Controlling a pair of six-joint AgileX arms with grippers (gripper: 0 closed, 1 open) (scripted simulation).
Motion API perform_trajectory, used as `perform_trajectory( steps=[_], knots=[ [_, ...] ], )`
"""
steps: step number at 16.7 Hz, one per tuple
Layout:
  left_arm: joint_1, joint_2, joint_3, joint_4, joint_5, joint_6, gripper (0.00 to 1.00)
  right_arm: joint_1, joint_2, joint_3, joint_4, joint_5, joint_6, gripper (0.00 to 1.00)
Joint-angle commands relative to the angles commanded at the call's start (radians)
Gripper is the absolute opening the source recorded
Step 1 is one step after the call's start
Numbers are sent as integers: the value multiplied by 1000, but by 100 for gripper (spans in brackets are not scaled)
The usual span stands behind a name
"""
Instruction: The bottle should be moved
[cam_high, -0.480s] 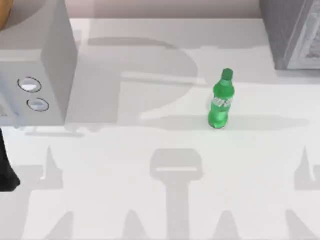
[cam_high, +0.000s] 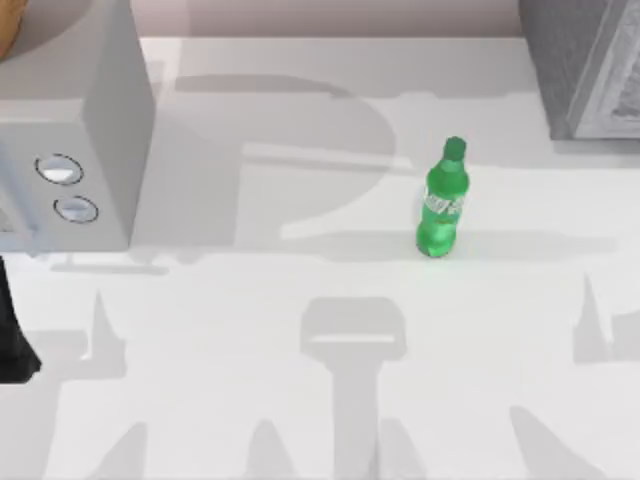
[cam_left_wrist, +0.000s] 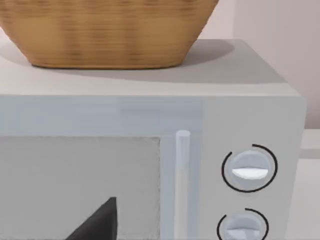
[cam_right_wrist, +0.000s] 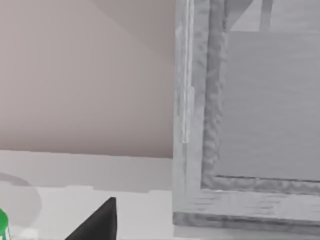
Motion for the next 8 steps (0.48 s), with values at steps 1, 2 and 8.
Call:
perform_trajectory(
  steps=[1,2,8],
  knots=[
    [0,0,0,0,0,0,100,5,74,15,63,-21,-1,100],
    [0,0,0,0,0,0,100,9,158,30,131,-44,-3,100],
    [0,0,0,0,0,0,100,46,810,117,598,-206,-25,100]
  ],
)
